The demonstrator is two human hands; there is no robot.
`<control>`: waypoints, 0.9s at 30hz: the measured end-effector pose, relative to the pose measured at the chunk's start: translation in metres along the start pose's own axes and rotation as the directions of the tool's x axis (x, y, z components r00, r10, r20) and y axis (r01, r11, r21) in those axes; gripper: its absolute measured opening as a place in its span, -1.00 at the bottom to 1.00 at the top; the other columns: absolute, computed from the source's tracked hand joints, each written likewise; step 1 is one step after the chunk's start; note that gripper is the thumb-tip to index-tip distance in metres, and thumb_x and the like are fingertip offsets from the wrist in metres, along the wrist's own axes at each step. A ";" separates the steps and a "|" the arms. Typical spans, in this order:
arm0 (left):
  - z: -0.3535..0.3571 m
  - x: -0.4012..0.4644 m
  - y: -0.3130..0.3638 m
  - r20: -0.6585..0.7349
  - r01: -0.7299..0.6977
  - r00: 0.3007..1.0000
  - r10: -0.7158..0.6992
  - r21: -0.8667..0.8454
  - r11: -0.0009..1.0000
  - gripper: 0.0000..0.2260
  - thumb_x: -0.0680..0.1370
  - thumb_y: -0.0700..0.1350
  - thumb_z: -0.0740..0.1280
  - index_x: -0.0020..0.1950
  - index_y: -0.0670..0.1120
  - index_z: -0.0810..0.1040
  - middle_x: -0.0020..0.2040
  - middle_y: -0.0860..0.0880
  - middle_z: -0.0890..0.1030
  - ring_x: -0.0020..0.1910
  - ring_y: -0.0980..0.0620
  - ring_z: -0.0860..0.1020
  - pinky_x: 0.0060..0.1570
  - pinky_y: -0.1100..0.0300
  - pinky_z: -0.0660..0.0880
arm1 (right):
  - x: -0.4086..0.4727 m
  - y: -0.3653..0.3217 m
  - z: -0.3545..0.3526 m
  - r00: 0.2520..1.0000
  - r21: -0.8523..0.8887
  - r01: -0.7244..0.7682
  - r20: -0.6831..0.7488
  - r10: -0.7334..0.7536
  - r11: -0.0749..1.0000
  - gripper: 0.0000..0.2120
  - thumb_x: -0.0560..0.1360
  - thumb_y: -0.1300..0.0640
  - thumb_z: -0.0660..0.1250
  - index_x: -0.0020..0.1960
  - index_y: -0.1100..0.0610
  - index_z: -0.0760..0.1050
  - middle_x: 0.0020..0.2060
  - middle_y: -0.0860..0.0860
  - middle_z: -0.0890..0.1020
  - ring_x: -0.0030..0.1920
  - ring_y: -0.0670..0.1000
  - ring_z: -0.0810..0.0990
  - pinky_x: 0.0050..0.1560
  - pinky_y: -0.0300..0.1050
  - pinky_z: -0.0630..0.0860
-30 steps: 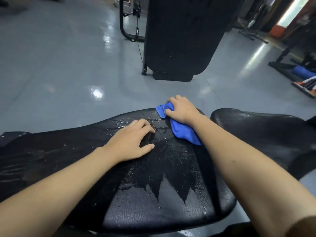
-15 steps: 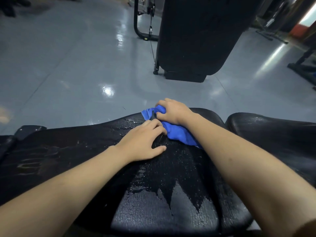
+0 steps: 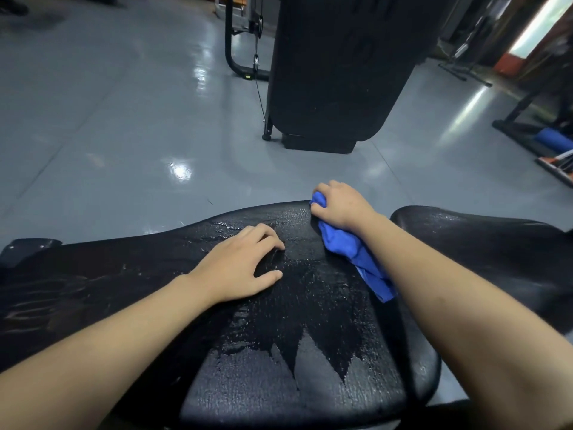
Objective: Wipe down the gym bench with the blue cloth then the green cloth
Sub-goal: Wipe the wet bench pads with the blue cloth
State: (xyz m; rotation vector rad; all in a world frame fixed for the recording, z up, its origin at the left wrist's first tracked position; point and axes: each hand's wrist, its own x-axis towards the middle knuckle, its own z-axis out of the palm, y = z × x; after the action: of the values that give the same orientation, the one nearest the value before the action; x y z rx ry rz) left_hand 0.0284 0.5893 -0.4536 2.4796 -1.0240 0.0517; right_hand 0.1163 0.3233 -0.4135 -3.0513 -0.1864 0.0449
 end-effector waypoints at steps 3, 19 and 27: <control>-0.002 -0.006 -0.004 -0.010 -0.007 1.000 0.007 0.003 1.000 -0.61 0.56 0.23 0.26 0.35 0.15 0.40 0.31 0.21 0.33 0.32 0.17 0.32 0.21 0.17 0.41 | 0.007 -0.019 0.006 0.999 -0.011 0.048 0.024 -0.048 0.999 -0.65 0.51 -0.11 0.21 0.17 0.08 0.47 0.00 0.11 0.50 0.05 0.17 0.47 0.04 0.03 0.44; -0.003 -0.034 -0.014 -0.010 0.004 1.000 -0.003 0.018 1.000 -0.57 0.55 0.25 0.23 0.37 0.12 0.42 0.32 0.17 0.36 0.29 0.13 0.36 0.22 0.09 0.46 | 0.022 -0.089 0.024 0.979 0.099 0.194 0.050 -0.199 0.976 -0.67 0.51 -0.09 0.26 0.20 0.04 0.51 0.01 0.07 0.51 0.08 0.14 0.48 0.07 0.05 0.44; -0.007 -0.036 -0.007 0.030 0.024 0.999 -0.025 0.040 0.999 -0.56 0.57 0.25 0.22 0.42 0.15 0.36 0.35 0.23 0.30 0.35 0.19 0.30 0.29 0.13 0.41 | -0.028 -0.011 0.003 0.996 0.066 0.078 -0.052 -0.075 0.995 -0.58 0.49 -0.05 0.26 0.29 0.08 0.51 0.14 0.12 0.51 0.16 0.22 0.47 0.20 0.02 0.42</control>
State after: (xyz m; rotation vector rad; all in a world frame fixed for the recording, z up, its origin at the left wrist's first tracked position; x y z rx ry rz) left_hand 0.0078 0.6204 -0.4569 2.5354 -1.0140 0.0263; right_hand 0.0872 0.3307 -0.4149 -2.9712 -0.2922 -0.0288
